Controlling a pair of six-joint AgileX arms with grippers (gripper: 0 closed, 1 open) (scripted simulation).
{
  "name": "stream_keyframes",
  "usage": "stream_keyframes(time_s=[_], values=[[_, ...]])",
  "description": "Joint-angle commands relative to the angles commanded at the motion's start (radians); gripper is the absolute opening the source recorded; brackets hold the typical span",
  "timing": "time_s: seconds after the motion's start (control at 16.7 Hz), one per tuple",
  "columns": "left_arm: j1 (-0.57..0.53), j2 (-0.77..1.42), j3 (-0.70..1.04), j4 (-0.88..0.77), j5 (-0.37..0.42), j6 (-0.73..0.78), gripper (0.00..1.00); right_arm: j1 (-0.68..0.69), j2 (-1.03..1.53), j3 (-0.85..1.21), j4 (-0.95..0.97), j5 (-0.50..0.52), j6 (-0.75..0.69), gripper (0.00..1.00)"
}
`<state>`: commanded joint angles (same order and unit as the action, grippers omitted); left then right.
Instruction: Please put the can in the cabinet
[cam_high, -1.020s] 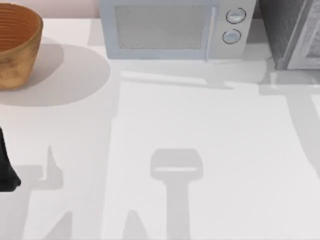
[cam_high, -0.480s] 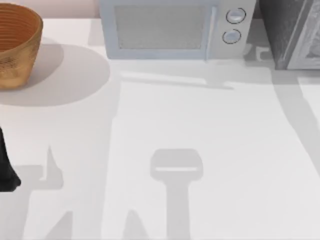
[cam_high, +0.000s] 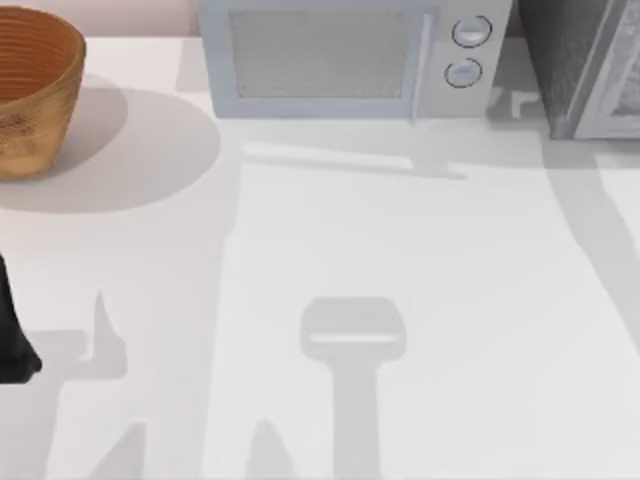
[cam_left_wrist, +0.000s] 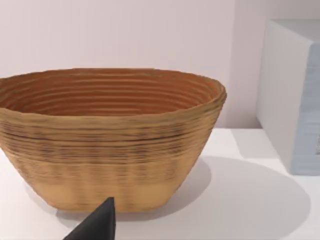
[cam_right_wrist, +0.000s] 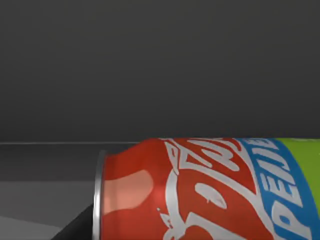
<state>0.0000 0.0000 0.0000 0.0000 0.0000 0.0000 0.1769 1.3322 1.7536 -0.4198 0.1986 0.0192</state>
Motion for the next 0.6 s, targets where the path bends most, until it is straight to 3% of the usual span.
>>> stream_keyframes(time_s=[0.6], values=[[0.000,0.000,0.000,0.000,0.000,0.000,1.00,-0.031,0.328,0.456,-0.106,-0.029,-0.005,0.00]])
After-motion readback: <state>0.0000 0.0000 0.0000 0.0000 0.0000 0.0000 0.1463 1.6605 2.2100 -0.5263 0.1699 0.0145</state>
